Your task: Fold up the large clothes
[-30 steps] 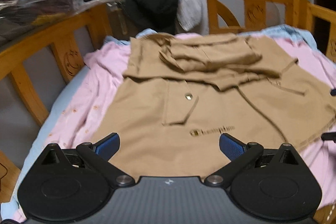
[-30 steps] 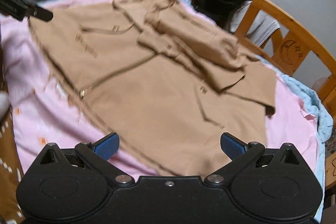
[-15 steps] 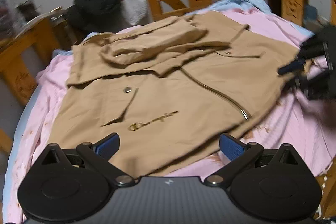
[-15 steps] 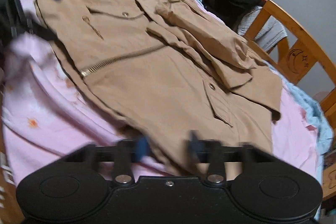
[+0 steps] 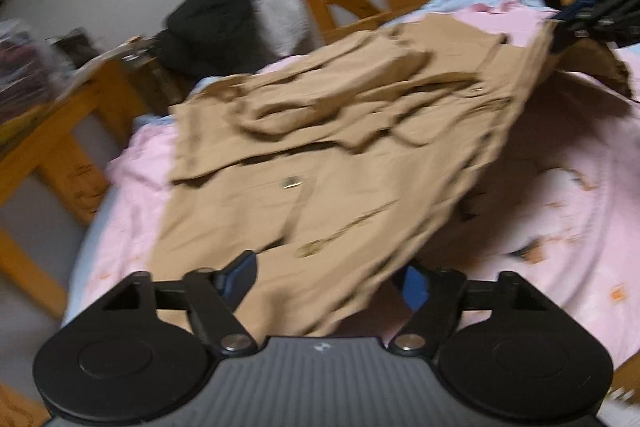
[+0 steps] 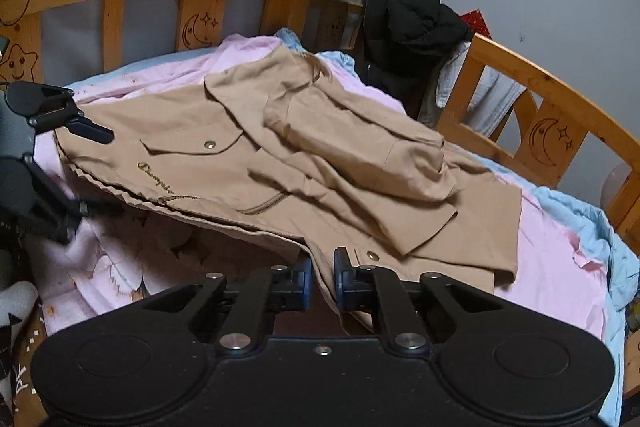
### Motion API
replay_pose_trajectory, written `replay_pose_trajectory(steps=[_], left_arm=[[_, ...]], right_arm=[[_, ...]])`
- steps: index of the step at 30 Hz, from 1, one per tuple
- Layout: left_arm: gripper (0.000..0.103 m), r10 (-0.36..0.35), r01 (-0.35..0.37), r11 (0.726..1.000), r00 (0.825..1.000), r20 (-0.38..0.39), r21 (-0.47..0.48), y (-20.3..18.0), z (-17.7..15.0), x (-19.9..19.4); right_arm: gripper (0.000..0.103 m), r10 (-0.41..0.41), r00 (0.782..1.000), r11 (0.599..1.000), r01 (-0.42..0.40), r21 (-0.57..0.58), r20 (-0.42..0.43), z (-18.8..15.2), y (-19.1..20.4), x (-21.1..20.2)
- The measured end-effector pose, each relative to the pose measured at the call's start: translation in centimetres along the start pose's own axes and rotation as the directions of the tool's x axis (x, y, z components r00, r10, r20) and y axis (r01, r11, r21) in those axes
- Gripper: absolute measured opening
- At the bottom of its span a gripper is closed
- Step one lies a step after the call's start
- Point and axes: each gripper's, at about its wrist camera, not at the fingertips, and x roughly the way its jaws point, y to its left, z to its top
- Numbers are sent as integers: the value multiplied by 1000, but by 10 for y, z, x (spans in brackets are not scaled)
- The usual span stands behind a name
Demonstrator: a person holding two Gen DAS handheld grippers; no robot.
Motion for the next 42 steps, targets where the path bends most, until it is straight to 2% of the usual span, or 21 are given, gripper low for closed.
replay_pose_trajectory(steps=[5,7,10,12,14,15,17,18,19,22,26,27,29,30,31,32,34,35,38,42], left_arm=[[72,55,-57,997,997,-45,-46,45,-19,-3],[74,45,-48,997,998,-53,-62,59,-25,-5],[73,116,-118,993,990,-83,-24,68,-31,-3],[73,92,-95,995,992,-84,-24,74,-34,-5],[73,101,-101,995,991,-93,9,74,-35,-4],[68,115,-112,993,989,-90,35,73,-35,-3],[50,103,-100,994,990,-100,42,72,-34,-2],[34,81,-80,997,990,-116,16,73,-33,0],[23,54,-57,998,990,-131,-24,77,-30,2],[14,63,-74,994,989,-134,-84,80,-22,5],[13,69,-85,989,989,-131,-117,87,-11,7],[15,72,-87,990,988,-133,-107,88,-11,7],[19,80,-92,993,986,-148,-74,87,-14,9],[22,85,-94,994,983,-165,-50,86,-17,10],[22,86,-94,995,979,-186,-30,85,-21,11],[22,84,-90,996,976,-200,-24,85,-23,13],[12,83,-90,996,970,-228,-20,82,-27,13],[7,92,-97,995,969,-228,-12,79,-27,11],[3,132,-135,991,978,-163,-6,73,-19,-8],[2,140,-144,989,986,-92,-39,75,-7,-45]], right_arm=[[10,-3,1000,1000,3,12,14,-1,-1,-3],[10,0,1000,1000,0,12,11,-3,-1,-2],[10,-1,1000,1000,1,1,-2,-9,1,0],[10,6,1000,1000,-6,2,-13,-15,3,2],[10,6,1000,1000,-6,-7,-21,-21,7,2],[11,2,1000,1000,-3,-22,-25,-24,9,3],[12,-13,999,997,11,-73,-34,-31,17,6],[18,-27,998,992,20,-127,-52,-36,22,9],[27,-42,997,983,28,-179,-72,-40,25,12],[34,-93,987,932,41,-361,-129,-58,34,17],[38,-214,966,825,98,-556,-146,-84,28,20],[38,-232,960,817,104,-568,-158,-88,21,21],[38,-263,946,823,116,-555,-192,-96,3,25],[34,-274,940,834,127,-537,-203,-99,-7,26],[23,-278,938,845,136,-516,-208,-101,-15,27],[17,-270,940,865,142,-481,-210,-102,-25,26],[8,-232,951,923,149,-355,-203,-99,-41,20],[6,-225,953,938,156,-310,-202,-97,-45,19],[3,-230,958,949,182,-258,-169,-87,-49,8],[2,-229,962,950,188,-250,-146,-73,-52,-19]])
